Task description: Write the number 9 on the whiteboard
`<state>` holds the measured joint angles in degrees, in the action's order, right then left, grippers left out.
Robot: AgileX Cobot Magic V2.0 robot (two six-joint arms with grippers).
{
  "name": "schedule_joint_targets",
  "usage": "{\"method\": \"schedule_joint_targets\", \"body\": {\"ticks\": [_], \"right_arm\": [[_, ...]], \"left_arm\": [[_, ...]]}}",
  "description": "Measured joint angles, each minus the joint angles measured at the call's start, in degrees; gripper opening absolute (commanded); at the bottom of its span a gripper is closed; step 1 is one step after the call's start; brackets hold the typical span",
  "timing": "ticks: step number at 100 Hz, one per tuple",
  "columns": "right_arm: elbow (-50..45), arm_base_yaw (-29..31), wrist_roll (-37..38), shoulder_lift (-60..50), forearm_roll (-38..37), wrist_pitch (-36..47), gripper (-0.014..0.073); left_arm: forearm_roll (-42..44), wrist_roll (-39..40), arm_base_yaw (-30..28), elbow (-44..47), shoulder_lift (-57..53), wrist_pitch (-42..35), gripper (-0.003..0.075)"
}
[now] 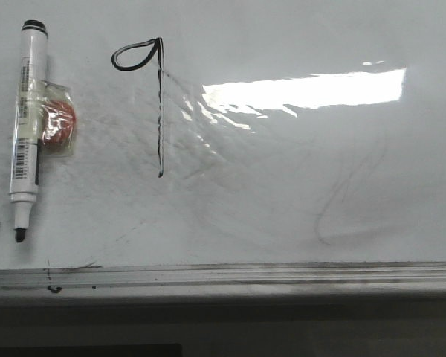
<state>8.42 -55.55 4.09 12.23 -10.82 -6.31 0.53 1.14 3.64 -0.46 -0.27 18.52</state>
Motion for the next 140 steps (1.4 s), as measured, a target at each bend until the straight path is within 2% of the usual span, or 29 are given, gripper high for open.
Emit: {"method": "schedule_joint_targets", "body": {"ticks": [75,85,96,108,117,128,140], "right_arm": [[-0.11,0.0,0.0,0.0,0.0,0.11,-0.0063],[-1.77,1.18,0.0,0.0,0.87,3.02,-0.0063],[-5.16,7.77,0.0,0.61,5.78,13.7,-0.0063],[-9.02,19.13,0.0,1.39,8.57,28.77,-0.0063],[-9.14,28.85,0.0,1.39,8.58,36.77,-0.0063],[-9.14,39.32,0.13,0.01,6.99,38.29,-0.0063],[-9.14,46.77,1.62,-5.21,4.96,32.66,-0.0063]], "left_arm": [[0.0,-0.13,0.0,0.0,0.0,0.04,-0.002],[0.0,-0.13,0.0,0.0,0.0,0.04,-0.002],[0.0,-0.13,0.0,0.0,0.0,0.04,-0.002],[0.0,-0.13,0.0,0.0,0.0,0.13,-0.002],[0.0,-0.13,0.0,0.0,0.0,0.13,-0.002],[0.0,-0.13,0.0,0.0,0.0,0.13,-0.002],[0.0,-0.13,0.0,0.0,0.0,0.13,-0.002]]}}
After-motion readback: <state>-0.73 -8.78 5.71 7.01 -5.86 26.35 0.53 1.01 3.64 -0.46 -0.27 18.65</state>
